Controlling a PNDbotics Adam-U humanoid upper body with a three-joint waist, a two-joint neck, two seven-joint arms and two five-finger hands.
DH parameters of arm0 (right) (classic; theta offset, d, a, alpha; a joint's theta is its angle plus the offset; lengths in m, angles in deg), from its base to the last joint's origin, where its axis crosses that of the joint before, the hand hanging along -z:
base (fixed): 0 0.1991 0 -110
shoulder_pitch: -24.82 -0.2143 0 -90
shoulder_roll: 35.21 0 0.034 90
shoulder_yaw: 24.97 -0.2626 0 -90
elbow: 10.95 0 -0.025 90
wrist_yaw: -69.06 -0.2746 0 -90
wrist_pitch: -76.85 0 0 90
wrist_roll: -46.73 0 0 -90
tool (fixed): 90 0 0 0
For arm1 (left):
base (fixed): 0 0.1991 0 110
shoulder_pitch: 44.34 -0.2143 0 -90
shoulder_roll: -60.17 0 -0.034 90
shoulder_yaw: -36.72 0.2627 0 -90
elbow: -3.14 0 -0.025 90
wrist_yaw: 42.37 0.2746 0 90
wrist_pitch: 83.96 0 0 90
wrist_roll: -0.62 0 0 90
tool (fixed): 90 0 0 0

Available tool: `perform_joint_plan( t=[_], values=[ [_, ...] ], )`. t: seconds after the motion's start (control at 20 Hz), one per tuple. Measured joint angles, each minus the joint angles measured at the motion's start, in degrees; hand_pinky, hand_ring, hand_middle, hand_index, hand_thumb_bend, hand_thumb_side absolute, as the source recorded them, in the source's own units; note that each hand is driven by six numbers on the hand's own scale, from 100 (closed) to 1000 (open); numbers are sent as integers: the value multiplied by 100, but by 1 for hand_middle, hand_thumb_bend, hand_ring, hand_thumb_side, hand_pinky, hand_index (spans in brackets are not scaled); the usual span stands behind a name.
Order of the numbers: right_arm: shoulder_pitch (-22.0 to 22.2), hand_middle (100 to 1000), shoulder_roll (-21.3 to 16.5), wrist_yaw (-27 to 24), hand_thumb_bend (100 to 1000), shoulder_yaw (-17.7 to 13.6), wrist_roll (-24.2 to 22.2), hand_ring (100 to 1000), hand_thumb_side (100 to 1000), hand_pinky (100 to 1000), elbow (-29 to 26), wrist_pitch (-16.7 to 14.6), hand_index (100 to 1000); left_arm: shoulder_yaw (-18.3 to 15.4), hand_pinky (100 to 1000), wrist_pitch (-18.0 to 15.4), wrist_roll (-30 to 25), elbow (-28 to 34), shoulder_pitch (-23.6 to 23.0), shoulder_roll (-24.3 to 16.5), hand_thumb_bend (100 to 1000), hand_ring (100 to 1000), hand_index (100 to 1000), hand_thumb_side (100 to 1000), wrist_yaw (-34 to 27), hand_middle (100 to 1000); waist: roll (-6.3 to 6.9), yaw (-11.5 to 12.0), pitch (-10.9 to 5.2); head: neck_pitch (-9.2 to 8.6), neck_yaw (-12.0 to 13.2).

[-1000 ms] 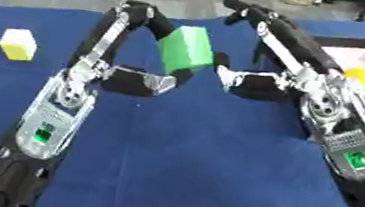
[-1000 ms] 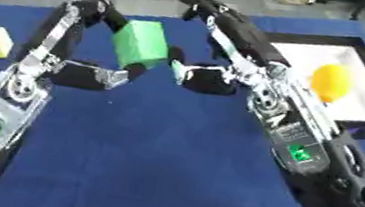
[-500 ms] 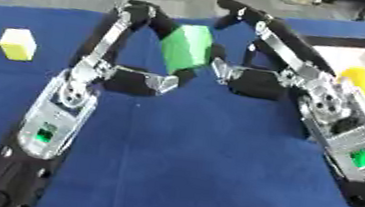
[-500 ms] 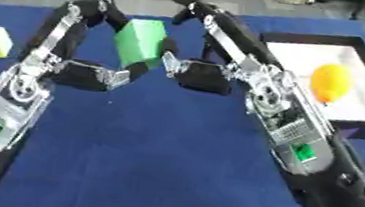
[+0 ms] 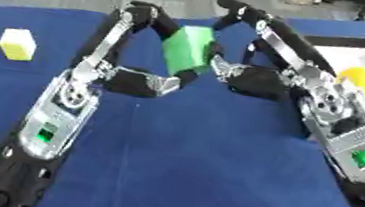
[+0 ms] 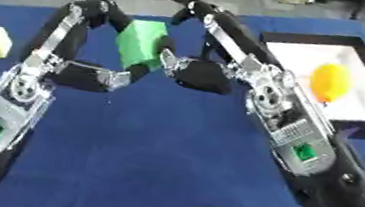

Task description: Pick up the objects with one hand, pass them to the other hand, and then place them into the box on the other side of the table.

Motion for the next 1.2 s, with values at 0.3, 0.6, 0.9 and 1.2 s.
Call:
perform_joint_plan(
  t=[0.3, 0.6, 0.9, 1.2],
  values=[
    [-2, 768, 0, -135, 100, 7, 93, 1000, 682, 391, 1, 188, 1000, 18, 730, -18, 55, -9, 8, 4, 467, 481, 556, 112, 303, 317, 0, 0, 0, 0, 0],
    [-2, 765, -1, -597, 100, 21, 435, 1000, 739, 384, 6, 396, 1000, 33, 729, -23, 182, -100, 39, 50, 479, 483, 561, 120, 650, 317, 0, -1, 0, 0, 6],
    [-2, 767, -4, -779, 100, 51, 677, 1000, 779, 402, 8, 575, 1000, 52, 728, -27, 417, -133, 57, 52, 478, 486, 565, 135, 1121, 319, 0, -1, 0, 0, 26],
    [0, 775, -6, -806, 100, 97, 712, 1000, 819, 416, 10, 764, 1000, 70, 728, 2, 704, -123, 82, 55, 470, 490, 570, 148, 1609, 326, 0, -1, 0, 0, 27]
  ],
)
